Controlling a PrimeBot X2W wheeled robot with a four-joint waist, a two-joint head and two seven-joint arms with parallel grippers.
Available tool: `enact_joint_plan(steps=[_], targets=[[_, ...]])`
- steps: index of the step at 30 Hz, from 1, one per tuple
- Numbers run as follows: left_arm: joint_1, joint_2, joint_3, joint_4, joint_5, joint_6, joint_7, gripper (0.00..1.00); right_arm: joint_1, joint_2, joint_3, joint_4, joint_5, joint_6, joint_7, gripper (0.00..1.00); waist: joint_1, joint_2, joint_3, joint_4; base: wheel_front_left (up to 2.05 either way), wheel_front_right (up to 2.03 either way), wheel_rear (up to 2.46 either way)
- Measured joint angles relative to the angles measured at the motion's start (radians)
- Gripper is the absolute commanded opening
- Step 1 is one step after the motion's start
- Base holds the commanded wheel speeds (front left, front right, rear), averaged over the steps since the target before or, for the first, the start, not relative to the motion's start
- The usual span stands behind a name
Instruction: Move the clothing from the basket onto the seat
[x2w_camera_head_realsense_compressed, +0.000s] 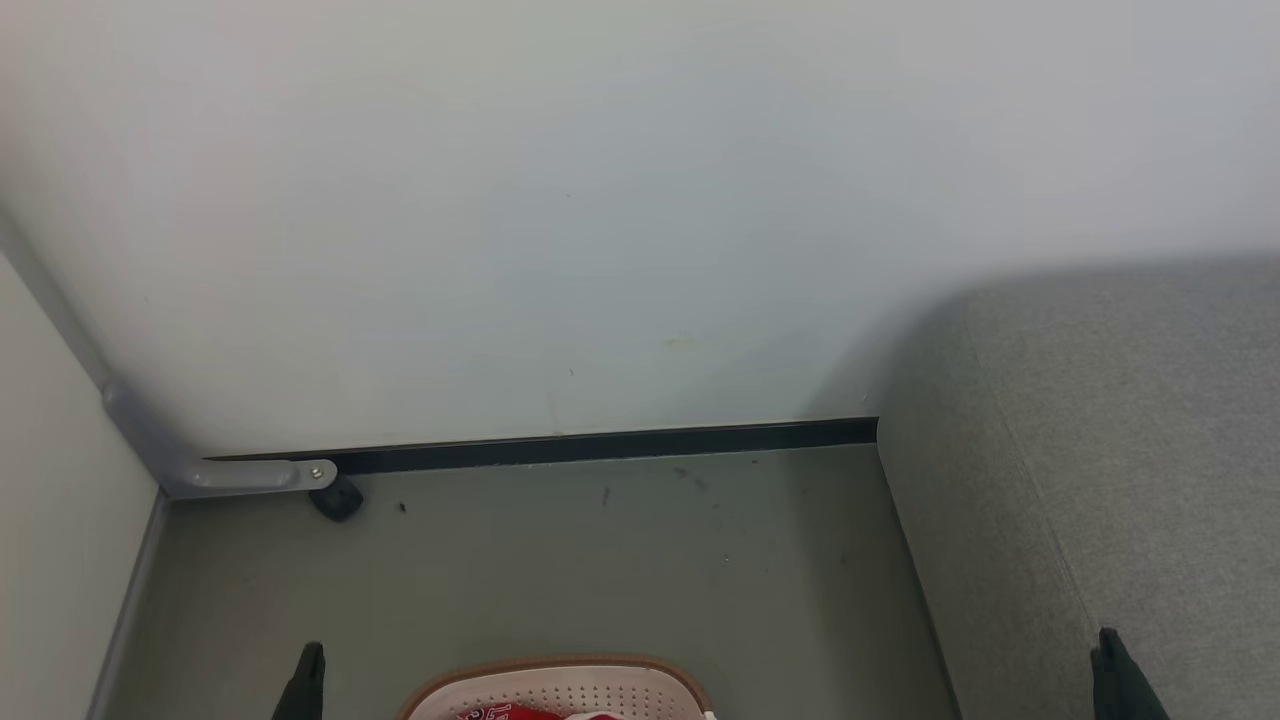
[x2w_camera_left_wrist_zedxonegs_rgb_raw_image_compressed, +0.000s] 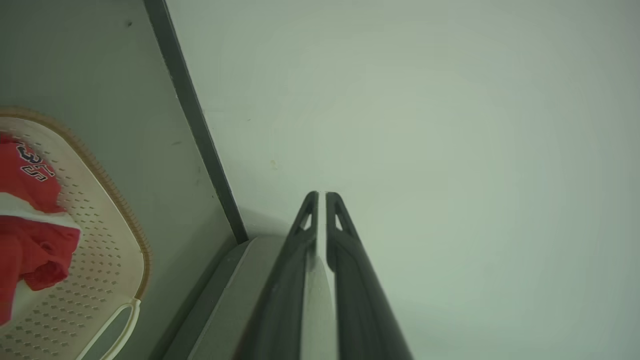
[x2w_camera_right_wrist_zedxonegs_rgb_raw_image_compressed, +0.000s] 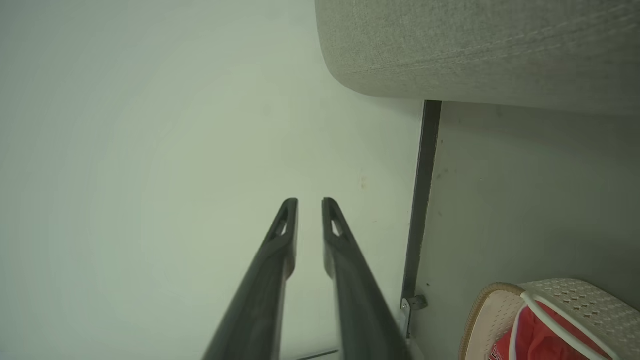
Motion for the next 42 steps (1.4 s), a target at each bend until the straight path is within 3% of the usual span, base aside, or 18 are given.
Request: enact_joint_plan(steps=[22, 28, 42], targets=[[0.016, 0.0, -0.011, -0.032, -0.007, 0.001, -0.052, 1.0, 0.012, 0.006, 0.033, -0.054, 0.0, 0.0, -0.057, 1.0, 0.0, 0.0, 0.006, 0.001, 0.0, 0.0, 0.0], [0.013, 0.015, -0.037, -0.058, 0.038, 0.001, -0.082, 1.0, 0.0, -0.001, 0.053, -0.079, -0.022, 0.0, -0.084, 1.0, 0.0, 0.0, 0.011, 0.002, 0.0, 0.0, 0.0], [-0.002, 0.078, -0.103, -0.072, 0.266, 0.002, -0.151, 1.0, -0.029, -0.086, 0.154, -0.097, -0.307, -0.002, -0.15, 1.0, 0.0, 0.0, 0.018, 0.001, 0.0, 0.0, 0.0]])
